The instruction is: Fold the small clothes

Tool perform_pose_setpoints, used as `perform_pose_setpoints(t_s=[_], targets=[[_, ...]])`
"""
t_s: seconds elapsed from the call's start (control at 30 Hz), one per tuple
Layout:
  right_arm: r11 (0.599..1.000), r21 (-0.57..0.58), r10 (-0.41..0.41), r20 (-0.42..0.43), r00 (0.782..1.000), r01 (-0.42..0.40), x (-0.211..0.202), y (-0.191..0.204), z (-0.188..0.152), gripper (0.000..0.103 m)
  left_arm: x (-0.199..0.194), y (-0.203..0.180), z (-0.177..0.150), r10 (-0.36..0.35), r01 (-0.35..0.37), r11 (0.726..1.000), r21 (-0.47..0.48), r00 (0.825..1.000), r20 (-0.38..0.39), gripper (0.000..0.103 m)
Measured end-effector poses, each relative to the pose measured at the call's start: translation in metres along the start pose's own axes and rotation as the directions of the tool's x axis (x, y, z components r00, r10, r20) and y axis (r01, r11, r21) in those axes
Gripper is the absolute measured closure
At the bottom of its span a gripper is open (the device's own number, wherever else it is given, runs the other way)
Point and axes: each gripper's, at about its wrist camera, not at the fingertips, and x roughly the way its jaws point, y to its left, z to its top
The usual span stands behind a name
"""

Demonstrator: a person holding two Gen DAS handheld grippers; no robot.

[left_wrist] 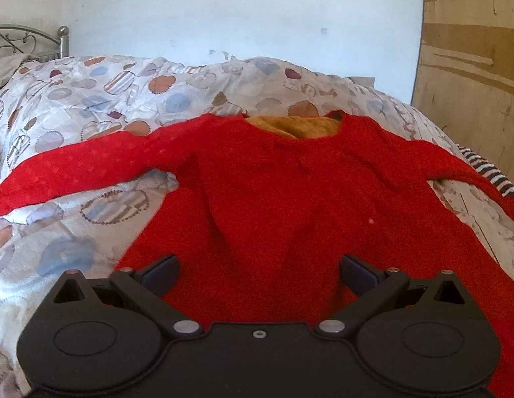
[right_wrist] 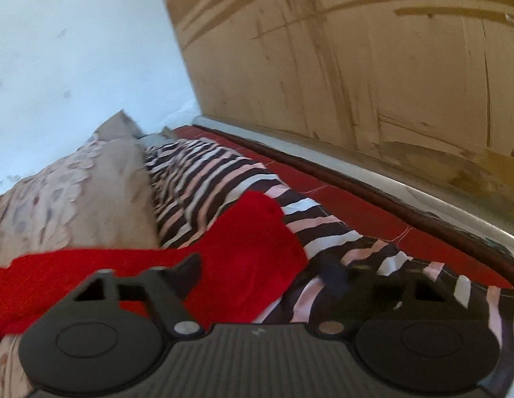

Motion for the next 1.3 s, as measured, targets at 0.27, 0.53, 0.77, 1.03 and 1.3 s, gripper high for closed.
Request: perform_pose_setpoints(t_s=[0.27, 0.53, 0.77, 1.03, 1.3], targets=[[0.999, -0.012, 0.033, 0.074, 0.997, -0.032, -0.025, 0.01, 0.014, 0.097, -0.009, 0.012, 0.008, 0.005, -0.005, 1.0, -0.013, 1.0, 0.008, 0.001], [0.953, -0.192, 0.264, 0.145, 0.954, -0.234, -0.111, 0.11, 0.073, 0.097, -0.025, 0.031, 0.017, 0.004, -0.001, 0.998, -0.07, 0.999, 0.043, 0.001], [0.812, -0.377, 0.511, 0.093, 0.854, -0.445, -0.189, 0.238, 0.065, 0.097, -0.042, 0.057, 0.022, 0.01, -0.001, 0.991, -0.134, 0.998, 0.063, 0.001], [0.604, -0.547, 0.653, -0.077, 0.753, -0.58, -0.232, 0.367, -0.035, 0.098, -0.06, 0.096, 0.02, 0.059, -0.04, 0.976, -0.213, 0.995, 0.085, 0.001], [0.401, -0.621, 0.651, -0.324, 0.687, -0.673, -0.248, 0.413, -0.175, 0.097, -0.065, 0.127, 0.013, 0.138, -0.115, 0.959, -0.258, 0.988, 0.073, 0.001]])
